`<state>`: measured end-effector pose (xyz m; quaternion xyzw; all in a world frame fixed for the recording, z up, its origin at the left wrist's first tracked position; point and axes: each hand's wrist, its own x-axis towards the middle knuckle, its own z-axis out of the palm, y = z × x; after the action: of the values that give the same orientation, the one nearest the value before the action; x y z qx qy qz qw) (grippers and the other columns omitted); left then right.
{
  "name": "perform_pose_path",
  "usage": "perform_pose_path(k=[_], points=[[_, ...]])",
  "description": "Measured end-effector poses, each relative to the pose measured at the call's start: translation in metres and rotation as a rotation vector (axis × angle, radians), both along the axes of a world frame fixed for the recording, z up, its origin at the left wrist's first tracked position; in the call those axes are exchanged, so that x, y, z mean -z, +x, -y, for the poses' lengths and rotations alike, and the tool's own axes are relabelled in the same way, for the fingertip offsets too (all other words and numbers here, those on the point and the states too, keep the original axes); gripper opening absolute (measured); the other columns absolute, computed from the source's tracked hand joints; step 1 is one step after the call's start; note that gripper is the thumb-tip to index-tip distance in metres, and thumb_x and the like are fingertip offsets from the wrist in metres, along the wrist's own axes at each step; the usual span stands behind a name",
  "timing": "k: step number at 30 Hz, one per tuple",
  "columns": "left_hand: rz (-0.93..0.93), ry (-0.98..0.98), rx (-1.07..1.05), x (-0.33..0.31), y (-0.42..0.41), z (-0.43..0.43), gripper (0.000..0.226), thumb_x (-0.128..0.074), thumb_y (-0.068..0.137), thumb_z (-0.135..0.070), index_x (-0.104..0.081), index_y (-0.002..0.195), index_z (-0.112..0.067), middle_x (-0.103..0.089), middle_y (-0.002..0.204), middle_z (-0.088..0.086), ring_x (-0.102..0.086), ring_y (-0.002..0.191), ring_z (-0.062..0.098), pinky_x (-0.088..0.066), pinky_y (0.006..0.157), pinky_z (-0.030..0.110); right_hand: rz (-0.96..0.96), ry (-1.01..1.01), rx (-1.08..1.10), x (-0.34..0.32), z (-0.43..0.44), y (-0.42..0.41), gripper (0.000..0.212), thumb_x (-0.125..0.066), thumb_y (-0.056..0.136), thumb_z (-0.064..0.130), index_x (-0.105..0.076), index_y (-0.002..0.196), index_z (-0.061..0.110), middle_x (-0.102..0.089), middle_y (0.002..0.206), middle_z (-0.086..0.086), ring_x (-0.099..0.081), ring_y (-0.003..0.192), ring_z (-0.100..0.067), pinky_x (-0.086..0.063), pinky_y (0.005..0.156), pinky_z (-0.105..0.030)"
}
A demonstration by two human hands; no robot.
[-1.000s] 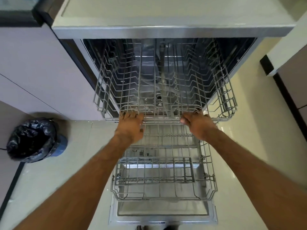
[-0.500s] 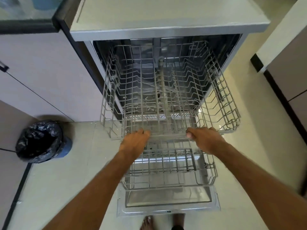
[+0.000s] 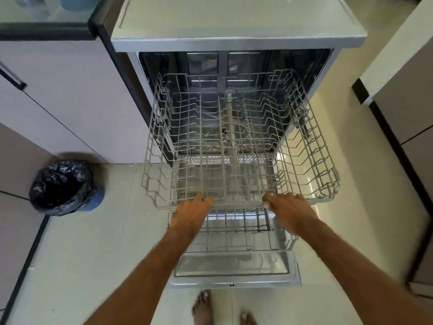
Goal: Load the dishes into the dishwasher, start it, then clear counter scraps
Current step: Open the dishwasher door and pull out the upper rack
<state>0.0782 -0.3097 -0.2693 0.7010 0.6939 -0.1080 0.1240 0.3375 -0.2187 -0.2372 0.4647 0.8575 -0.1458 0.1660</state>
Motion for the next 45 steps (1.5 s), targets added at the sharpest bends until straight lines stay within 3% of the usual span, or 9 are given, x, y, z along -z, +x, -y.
perform_pose_path(k=[4, 9, 16, 28, 35, 39, 45], points=[[-0.010, -0.022, -0.026, 0.002, 0.011, 0.019, 0.060, -0.061, 0.088, 0.007, -0.037, 0.140, -0.012, -0.052, 0.135, 0.013, -0.067, 0.103, 0.027, -0.056, 0.090, 0.044, 0.008, 0.017, -0.017, 0.006, 0.019, 0.011, 0.025, -0.031, 0.107, 0.030, -0.045, 0.127, 0.031, -0.066, 0.117, -0.001, -0.058, 0.108, -0.023, -0.040, 0.101, -0.042], [-0.031, 0.007, -0.042, -0.001, 0.025, 0.031, 0.057, -0.057, 0.091, 0.004, -0.038, 0.142, -0.014, -0.053, 0.135, 0.010, -0.065, 0.109, 0.025, -0.053, 0.093, 0.040, -0.003, 0.016, -0.017, 0.008, 0.027, 0.022, 0.035, -0.036, 0.106, 0.029, -0.040, 0.141, 0.035, -0.065, 0.125, -0.001, -0.058, 0.116, -0.024, -0.039, 0.105, -0.044], [-0.045, 0.013, -0.064, -0.009, 0.028, 0.039, 0.061, -0.054, 0.092, 0.005, -0.034, 0.147, -0.013, -0.052, 0.139, 0.009, -0.064, 0.112, 0.027, -0.052, 0.097, 0.043, 0.002, 0.045, -0.002, 0.007, 0.039, 0.022, 0.019, -0.043, 0.102, 0.026, -0.050, 0.118, 0.032, -0.065, 0.103, 0.001, -0.061, 0.104, -0.023, -0.040, 0.097, -0.041], [-0.036, -0.048, -0.073, -0.002, 0.034, 0.058, 0.057, -0.056, 0.088, 0.008, -0.041, 0.138, -0.015, -0.052, 0.134, 0.006, -0.066, 0.105, 0.026, -0.049, 0.096, 0.041, -0.019, -0.023, 0.015, 0.020, 0.057, 0.030, 0.023, -0.036, 0.104, 0.030, -0.048, 0.124, 0.034, -0.063, 0.119, 0.001, -0.055, 0.113, -0.021, -0.038, 0.101, -0.040], [0.015, 0.060, -0.151, 0.010, 0.039, 0.071, 0.051, -0.051, 0.089, 0.004, -0.044, 0.133, -0.019, -0.056, 0.128, 0.003, -0.057, 0.116, 0.023, -0.040, 0.106, 0.038, -0.063, -0.028, 0.056, 0.026, 0.062, 0.031, 0.031, -0.027, 0.106, 0.039, -0.051, 0.123, 0.029, -0.059, 0.117, -0.002, -0.054, 0.113, -0.024, -0.038, 0.100, -0.040], [0.042, 0.112, -0.207, 0.009, 0.045, 0.075, 0.034, -0.047, 0.095, -0.007, -0.048, 0.125, -0.021, -0.059, 0.121, 0.000, -0.057, 0.113, 0.021, -0.038, 0.103, 0.035, -0.084, -0.041, 0.086, 0.022, 0.062, 0.032, 0.034, -0.027, 0.106, 0.041, -0.054, 0.121, 0.027, -0.056, 0.116, -0.003, -0.053, 0.112, -0.023, -0.038, 0.099, -0.040], [0.066, 0.092, -0.198, 0.007, 0.046, 0.077, 0.033, -0.049, 0.096, -0.020, -0.044, 0.129, -0.021, -0.055, 0.126, -0.002, -0.053, 0.117, 0.018, -0.035, 0.107, 0.034, -0.074, -0.025, 0.087, 0.027, 0.062, 0.032, 0.035, -0.027, 0.106, 0.041, -0.053, 0.123, 0.025, -0.053, 0.120, -0.005, -0.051, 0.115, -0.024, -0.041, 0.100, -0.040]])
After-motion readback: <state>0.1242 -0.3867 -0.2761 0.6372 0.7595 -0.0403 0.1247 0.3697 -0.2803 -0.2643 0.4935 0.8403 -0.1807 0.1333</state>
